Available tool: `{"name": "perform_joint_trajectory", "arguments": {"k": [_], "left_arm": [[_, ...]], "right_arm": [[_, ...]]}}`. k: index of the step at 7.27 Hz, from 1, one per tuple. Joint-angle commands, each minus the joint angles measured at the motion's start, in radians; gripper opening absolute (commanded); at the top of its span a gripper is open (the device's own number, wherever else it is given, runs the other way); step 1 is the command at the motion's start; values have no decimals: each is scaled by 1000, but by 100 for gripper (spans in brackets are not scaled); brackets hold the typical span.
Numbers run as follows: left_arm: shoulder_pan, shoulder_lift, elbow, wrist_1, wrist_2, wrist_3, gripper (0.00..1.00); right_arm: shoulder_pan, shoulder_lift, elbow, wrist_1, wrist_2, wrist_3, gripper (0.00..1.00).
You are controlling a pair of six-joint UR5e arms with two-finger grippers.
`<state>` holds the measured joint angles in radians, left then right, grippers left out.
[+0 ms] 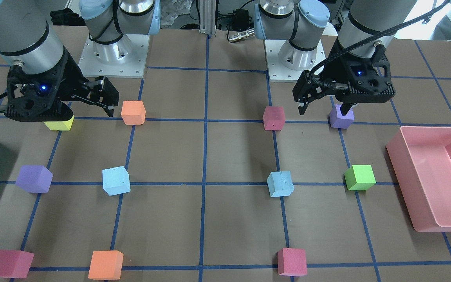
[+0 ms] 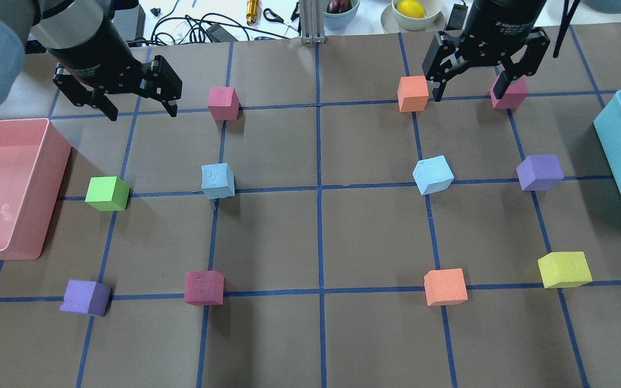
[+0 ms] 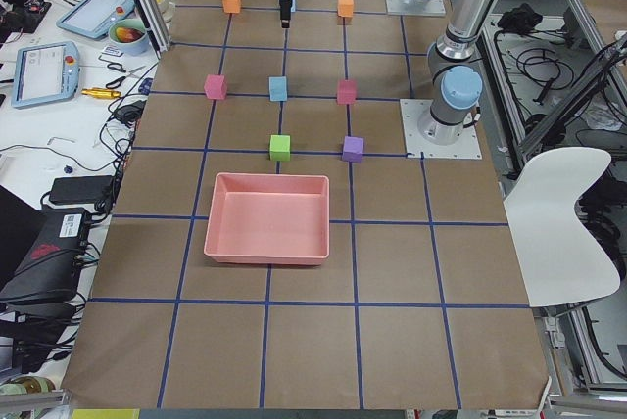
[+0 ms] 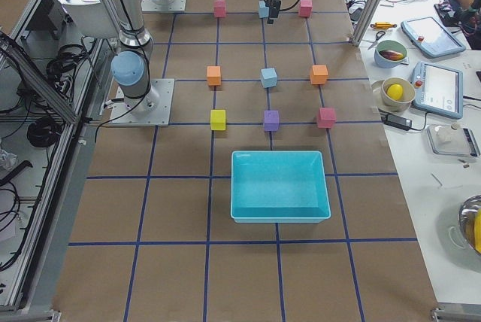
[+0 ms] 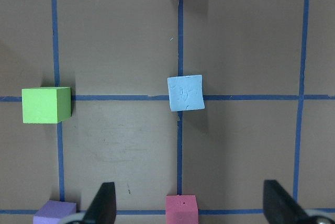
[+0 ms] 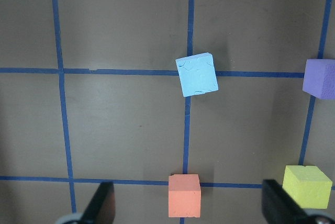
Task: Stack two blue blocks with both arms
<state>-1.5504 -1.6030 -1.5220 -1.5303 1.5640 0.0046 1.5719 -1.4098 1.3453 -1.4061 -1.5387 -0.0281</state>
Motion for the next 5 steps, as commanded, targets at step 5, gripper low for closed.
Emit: {"name": "perform_joint_trajectory", "arguments": {"k": [5], "left_arm": [[-5,-2,-6,4,-1,-14,100]], "right_arm": [[-3,17,9,1,0,8,100]]}}
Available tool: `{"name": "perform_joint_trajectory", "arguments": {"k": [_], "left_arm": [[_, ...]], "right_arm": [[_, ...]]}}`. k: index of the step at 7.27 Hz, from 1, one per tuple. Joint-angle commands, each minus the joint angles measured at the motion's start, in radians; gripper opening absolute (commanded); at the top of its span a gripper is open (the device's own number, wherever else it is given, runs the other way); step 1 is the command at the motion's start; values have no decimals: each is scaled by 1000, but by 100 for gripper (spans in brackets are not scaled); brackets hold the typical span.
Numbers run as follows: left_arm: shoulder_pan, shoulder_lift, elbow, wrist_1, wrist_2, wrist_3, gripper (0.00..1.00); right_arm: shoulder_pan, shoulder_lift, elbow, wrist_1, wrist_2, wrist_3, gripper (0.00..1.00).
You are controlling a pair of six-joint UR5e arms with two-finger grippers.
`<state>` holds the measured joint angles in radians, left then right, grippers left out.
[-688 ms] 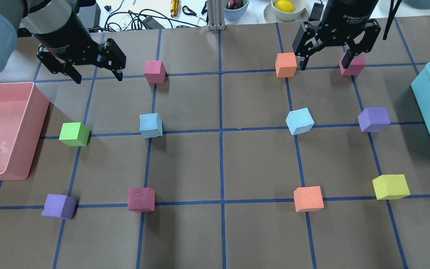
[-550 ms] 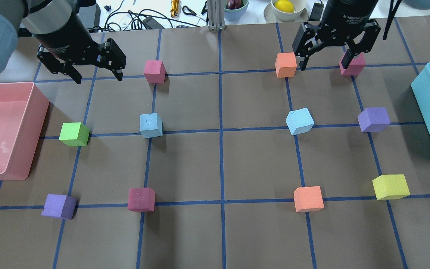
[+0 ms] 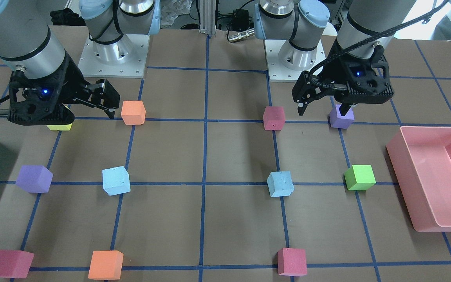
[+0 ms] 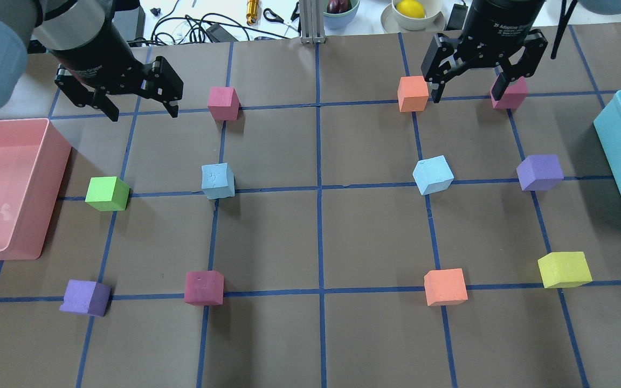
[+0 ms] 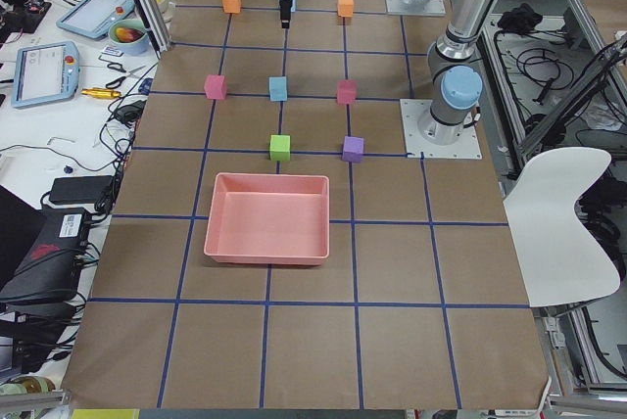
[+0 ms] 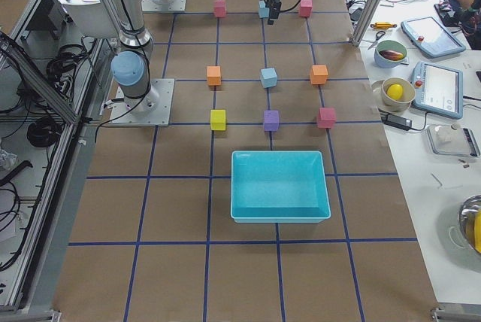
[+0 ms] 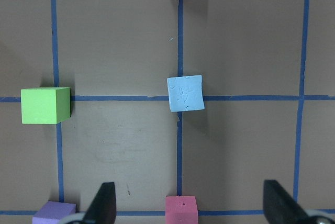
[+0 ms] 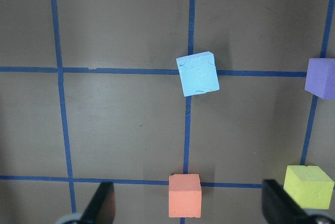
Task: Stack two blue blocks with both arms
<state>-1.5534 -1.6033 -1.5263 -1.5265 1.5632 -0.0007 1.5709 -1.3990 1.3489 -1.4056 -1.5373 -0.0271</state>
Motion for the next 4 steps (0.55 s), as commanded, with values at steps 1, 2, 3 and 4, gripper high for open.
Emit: {"name": "perform_joint_trajectory", "arguments": {"k": [1,2,3,4], "left_arm": [[-2,-3,-3,0,1,-1,100],[-5,-10,0,0,0,-4,100],[-5,-39,5,23,0,4,100],[-5,-81,-29,104,-5,-1,100]], "right_arm": [[-2,21,16,-13,-3,-11,100],[-12,56,47,-51,-35,-25,100],[-22,72,73,-99,-29,-22,100],[-22,124,131,-254,-18,-20,100]]}}
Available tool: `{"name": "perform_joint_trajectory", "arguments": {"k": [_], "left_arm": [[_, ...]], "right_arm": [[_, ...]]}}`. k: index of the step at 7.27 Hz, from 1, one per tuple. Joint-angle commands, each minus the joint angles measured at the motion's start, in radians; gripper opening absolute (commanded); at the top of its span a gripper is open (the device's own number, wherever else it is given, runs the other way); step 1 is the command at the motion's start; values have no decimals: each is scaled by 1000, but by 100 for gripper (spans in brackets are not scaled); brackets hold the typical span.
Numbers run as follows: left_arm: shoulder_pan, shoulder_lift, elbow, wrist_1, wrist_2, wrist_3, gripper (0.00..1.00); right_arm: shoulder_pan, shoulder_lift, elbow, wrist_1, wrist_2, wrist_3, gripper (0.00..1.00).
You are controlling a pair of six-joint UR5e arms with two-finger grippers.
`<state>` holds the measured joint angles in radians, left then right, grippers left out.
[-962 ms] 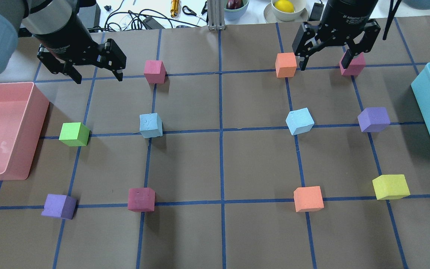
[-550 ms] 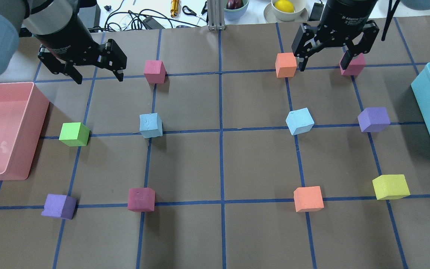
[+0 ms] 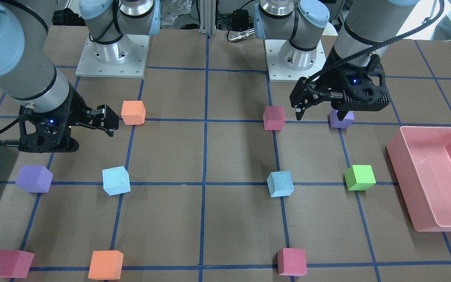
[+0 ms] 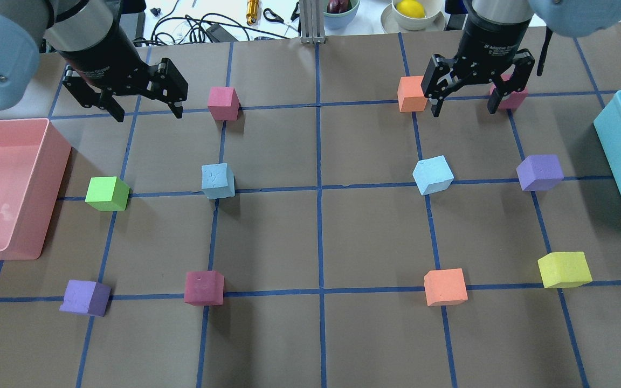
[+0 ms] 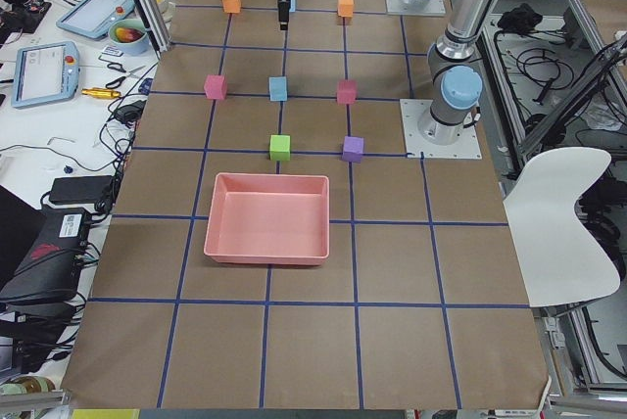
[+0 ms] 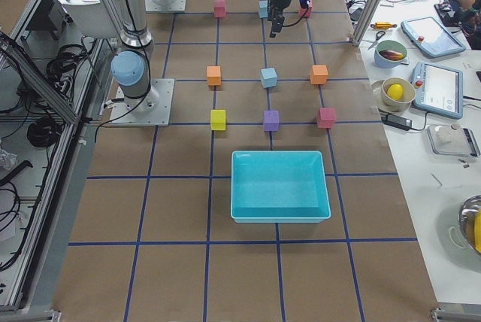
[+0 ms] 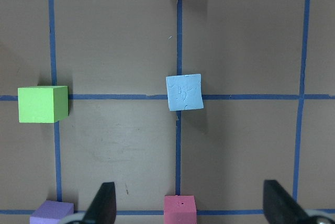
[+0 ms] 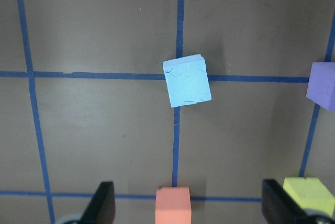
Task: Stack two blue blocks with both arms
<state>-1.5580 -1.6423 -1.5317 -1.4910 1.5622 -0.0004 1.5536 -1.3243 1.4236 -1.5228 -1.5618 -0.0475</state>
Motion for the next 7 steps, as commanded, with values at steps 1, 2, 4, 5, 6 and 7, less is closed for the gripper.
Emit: {"name": "perform_joint_trajectory", "arguments": {"k": [1,2,4,5,6,7], "left_arm": [[-1,-78,-89,168,-2,-4,100],[-1,-105,-178,283,-1,-6,100],[-2,-161,-325,534,-7,-16,100],[-2,-198,-356,587,-11,-21,100],[-2,-233,-358,633,-93,-67,100],[-10,-257,-357,640,-109,-88,100]], "right_arm": [[-4,62,124,-258,5,-9,100],[-4,71,171,-310,6,-11,100],[-3,77,282,-402,-3,-9,100],[-4,95,322,-490,-6,-9,100],[-4,115,336,-540,-6,-8,100],[-4,146,351,-549,-6,-9,100]]}}
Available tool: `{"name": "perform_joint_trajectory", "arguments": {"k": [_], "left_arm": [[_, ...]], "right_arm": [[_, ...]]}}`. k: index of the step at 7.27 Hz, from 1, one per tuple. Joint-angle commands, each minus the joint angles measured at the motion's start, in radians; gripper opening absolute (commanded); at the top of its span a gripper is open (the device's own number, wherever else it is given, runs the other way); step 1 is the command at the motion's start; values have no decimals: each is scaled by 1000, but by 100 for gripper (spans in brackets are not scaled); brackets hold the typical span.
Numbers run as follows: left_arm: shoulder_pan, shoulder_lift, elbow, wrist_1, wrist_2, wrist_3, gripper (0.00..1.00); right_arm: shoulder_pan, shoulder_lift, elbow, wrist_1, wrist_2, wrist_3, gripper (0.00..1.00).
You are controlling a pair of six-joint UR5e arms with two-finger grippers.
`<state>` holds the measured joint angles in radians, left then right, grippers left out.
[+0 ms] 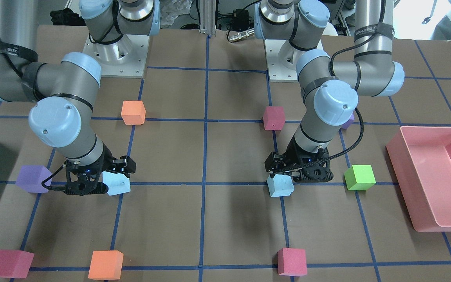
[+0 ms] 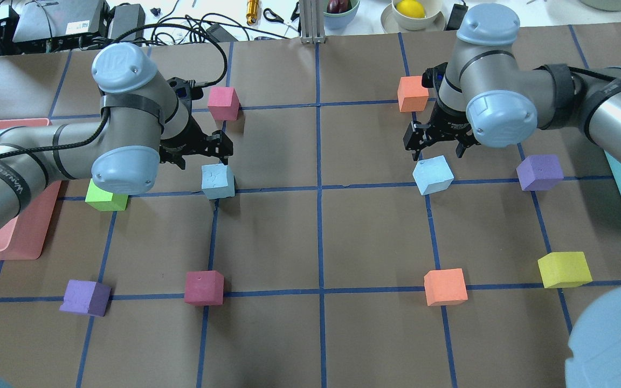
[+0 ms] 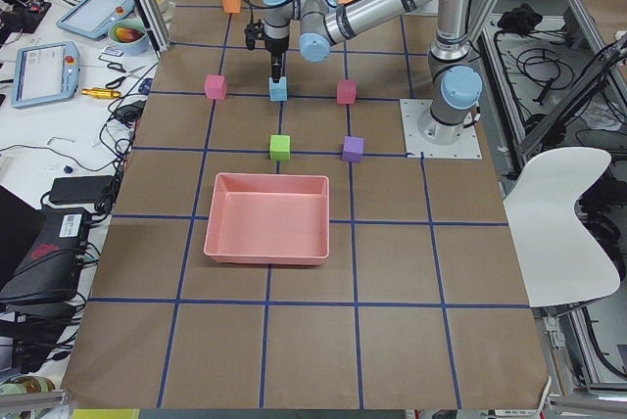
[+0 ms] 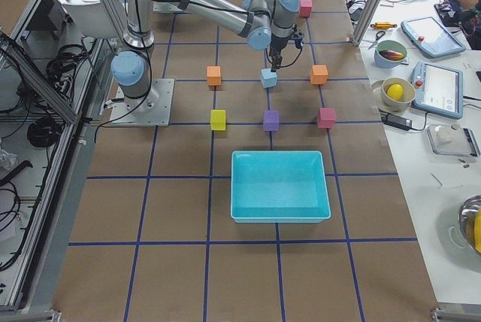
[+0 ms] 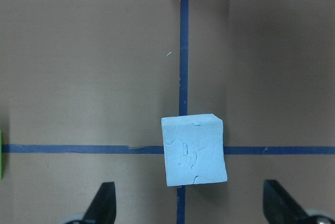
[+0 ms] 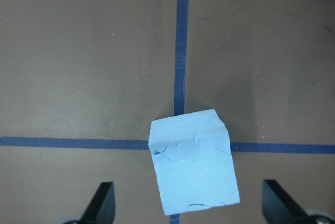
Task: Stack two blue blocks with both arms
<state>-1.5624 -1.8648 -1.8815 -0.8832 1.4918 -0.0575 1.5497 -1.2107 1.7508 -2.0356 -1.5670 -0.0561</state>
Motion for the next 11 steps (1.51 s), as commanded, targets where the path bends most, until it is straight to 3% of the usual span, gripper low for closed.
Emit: {"name": "perform_joint_trajectory", "arguments": {"k": [1,3,5,6,7,8,10,11], "left_arm": [[-11,-57,-8,38,-32,-24,100],[-13,-80,-5,47,29,-21,100],[-15,-82,-8,49,62,-19,100],[-15,-92,-8,49,62,-22,100],[-18,-105,-11,49,62,-19,100],[-30,-111,-8,49,67,-21,100],[-31,-116,-10,46,70,-21,100],[-31,-116,-5,47,73,-19,100]], "right_arm": [[0,42,27,-35,-2,-1,100],[0,68,29,-41,-45,-48,100],[0,76,55,-60,-33,-34,99],[0,74,73,-93,-30,-28,69],[-2,72,67,-98,-30,-28,28],[-5,71,70,-95,-31,-21,0],[6,48,8,-78,-9,118,0],[16,63,-89,-14,51,171,0]]}}
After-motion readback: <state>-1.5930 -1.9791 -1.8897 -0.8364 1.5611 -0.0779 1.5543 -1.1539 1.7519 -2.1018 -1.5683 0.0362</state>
